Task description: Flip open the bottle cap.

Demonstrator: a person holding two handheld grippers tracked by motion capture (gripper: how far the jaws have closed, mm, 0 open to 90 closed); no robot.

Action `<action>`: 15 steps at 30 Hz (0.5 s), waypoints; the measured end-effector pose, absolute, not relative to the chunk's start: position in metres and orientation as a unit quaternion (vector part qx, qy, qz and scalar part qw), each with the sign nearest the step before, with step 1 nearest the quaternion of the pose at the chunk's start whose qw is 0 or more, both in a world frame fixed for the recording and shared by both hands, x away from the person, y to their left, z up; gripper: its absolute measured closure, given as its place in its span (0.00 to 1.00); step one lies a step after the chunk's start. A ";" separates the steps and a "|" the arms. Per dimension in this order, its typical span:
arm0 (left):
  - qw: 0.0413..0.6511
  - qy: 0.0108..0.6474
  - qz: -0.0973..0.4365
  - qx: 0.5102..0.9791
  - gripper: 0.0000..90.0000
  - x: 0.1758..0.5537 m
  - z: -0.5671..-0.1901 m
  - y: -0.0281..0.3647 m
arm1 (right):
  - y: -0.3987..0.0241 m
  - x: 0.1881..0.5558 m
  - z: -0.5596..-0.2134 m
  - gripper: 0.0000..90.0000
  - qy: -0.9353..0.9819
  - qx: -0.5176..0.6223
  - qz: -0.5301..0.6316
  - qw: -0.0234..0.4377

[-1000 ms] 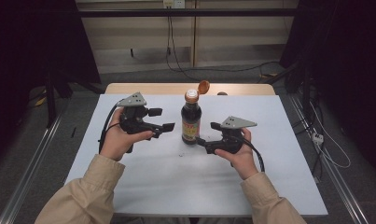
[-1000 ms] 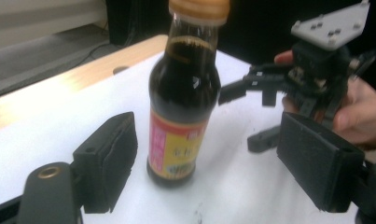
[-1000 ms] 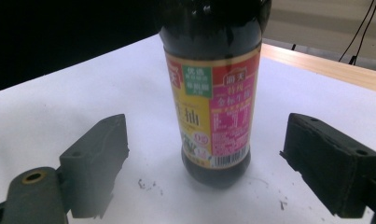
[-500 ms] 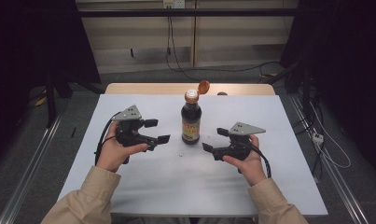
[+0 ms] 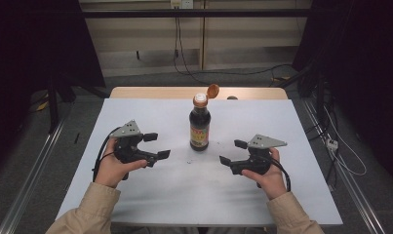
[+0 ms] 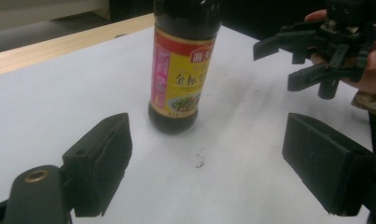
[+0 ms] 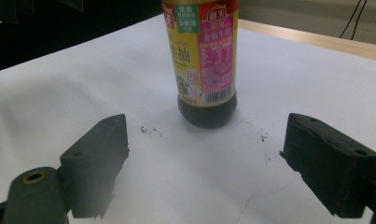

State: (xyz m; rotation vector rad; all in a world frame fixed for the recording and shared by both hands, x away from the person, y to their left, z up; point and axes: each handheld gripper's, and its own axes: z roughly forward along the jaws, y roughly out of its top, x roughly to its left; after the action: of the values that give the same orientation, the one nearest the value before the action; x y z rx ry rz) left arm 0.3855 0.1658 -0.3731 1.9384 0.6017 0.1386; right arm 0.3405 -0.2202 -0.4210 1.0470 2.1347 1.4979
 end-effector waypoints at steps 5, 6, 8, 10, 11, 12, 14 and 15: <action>0.524 0.258 0.058 0.810 0.17 0.382 -0.381 0.172 | -0.225 0.336 -0.423 0.16 0.749 0.370 0.525 0.161; 0.524 0.258 0.058 0.810 0.17 0.382 -0.382 0.174 | -0.226 0.335 -0.424 0.16 0.749 0.370 0.526 0.161; 0.526 0.258 0.059 0.808 0.17 0.380 -0.385 0.176 | -0.227 0.333 -0.425 0.16 0.750 0.370 0.525 0.161; 0.523 0.259 0.060 0.809 0.17 0.379 -0.388 0.179 | -0.230 0.331 -0.425 0.16 0.749 0.372 0.523 0.163; 0.525 0.261 0.059 0.808 0.17 0.378 -0.389 0.180 | -0.231 0.330 -0.426 0.16 0.749 0.373 0.523 0.164; 0.525 0.261 0.058 0.808 0.17 0.377 -0.390 0.180 | -0.233 0.330 -0.426 0.16 0.748 0.373 0.524 0.165; 0.525 0.261 0.057 0.808 0.17 0.376 -0.393 0.183 | -0.235 0.328 -0.426 0.16 0.747 0.375 0.523 0.166; 0.525 0.263 0.056 0.808 0.17 0.375 -0.393 0.183 | -0.236 0.327 -0.426 0.16 0.747 0.375 0.523 0.167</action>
State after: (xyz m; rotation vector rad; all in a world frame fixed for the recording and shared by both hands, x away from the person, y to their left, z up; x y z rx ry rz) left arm 0.3748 0.1830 -0.3935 1.9325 0.6285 0.1348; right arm 0.3269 -0.2363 -0.4263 1.0672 2.1266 1.4878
